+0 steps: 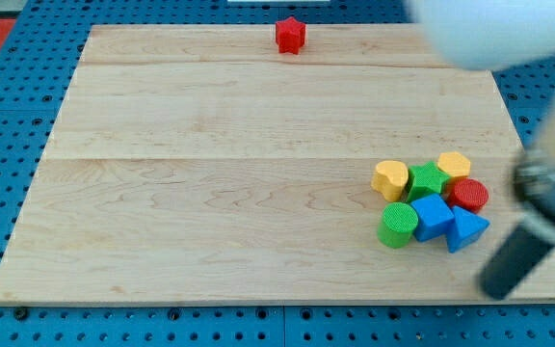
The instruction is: Move your hand to the right of the hexagon
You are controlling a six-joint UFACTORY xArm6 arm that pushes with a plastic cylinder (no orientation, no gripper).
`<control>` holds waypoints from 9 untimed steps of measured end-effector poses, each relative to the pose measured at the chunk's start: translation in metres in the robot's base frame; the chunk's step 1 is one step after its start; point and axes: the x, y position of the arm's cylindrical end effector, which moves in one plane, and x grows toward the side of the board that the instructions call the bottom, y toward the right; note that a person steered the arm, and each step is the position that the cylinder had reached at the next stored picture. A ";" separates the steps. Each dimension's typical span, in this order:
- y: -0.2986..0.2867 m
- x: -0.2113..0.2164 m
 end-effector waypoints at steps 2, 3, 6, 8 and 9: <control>0.057 -0.139; 0.058 -0.188; 0.058 -0.181; 0.054 -0.176; 0.054 -0.164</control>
